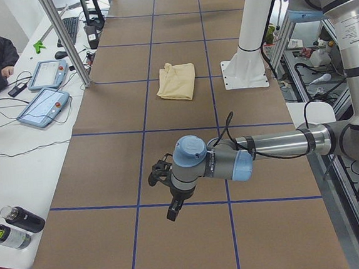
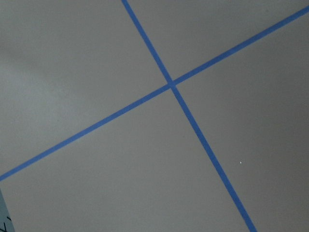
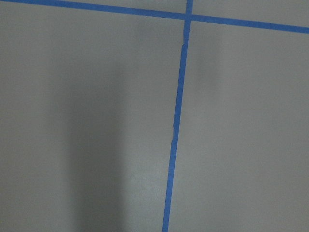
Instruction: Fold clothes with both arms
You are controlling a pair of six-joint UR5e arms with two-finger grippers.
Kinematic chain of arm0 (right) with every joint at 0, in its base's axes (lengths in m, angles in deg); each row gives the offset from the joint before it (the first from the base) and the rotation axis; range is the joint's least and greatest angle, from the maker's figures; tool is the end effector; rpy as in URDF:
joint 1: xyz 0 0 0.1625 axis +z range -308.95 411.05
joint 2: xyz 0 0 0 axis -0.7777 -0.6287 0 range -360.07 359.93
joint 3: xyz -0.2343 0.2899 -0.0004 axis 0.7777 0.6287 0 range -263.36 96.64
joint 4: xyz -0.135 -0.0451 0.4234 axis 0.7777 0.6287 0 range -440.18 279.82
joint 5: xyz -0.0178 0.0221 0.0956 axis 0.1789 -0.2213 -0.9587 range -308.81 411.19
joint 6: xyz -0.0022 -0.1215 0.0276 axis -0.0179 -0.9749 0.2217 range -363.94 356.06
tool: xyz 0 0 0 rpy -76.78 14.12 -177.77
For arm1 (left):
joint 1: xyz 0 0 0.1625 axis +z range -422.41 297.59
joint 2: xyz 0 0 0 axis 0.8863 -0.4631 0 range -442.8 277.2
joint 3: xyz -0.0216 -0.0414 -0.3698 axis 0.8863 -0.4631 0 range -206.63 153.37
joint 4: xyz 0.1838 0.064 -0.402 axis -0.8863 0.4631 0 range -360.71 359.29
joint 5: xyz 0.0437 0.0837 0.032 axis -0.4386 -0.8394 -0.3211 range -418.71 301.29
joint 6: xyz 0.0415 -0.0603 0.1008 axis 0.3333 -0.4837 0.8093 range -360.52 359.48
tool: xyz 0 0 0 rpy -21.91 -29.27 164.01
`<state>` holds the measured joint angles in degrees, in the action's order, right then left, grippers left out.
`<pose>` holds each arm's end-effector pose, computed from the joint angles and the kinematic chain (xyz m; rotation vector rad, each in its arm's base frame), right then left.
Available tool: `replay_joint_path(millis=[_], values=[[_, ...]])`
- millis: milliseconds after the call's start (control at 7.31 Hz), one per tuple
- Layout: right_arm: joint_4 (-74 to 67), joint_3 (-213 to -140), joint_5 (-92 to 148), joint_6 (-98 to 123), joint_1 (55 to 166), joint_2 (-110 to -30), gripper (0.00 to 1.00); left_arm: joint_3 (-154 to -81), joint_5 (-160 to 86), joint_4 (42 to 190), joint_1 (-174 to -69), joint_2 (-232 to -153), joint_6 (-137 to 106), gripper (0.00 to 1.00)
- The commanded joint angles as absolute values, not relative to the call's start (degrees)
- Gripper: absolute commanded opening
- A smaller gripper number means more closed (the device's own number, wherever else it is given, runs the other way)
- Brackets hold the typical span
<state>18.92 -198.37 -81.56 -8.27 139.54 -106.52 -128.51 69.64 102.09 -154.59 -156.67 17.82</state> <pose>0.0377 -0.4159 0.5490 0.0094 -0.7463 -0.0934 -0.0724 -0.4322 0.6340 0.2613 0.6346 0.3209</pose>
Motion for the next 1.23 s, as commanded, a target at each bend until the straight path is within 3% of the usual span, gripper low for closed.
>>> replay_joint_path(millis=[0, 820, 1094], values=[[18.6, -198.1, -81.4, -8.1, 139.5, -106.7, 1.0, -131.6, 69.6, 93.4, -156.1, -156.1, 17.6, 1.0], [8.5, -197.5, -81.2, -1.0, 138.9, -111.0, 1.0, -137.6, 72.4, 87.4, -159.5, -155.7, 17.4, 1.0], [6.0, -197.5, -81.4, 1.6, 138.9, -111.3, 1.0, -138.3, 78.1, 87.5, -159.5, -152.2, 15.4, 1.0]])
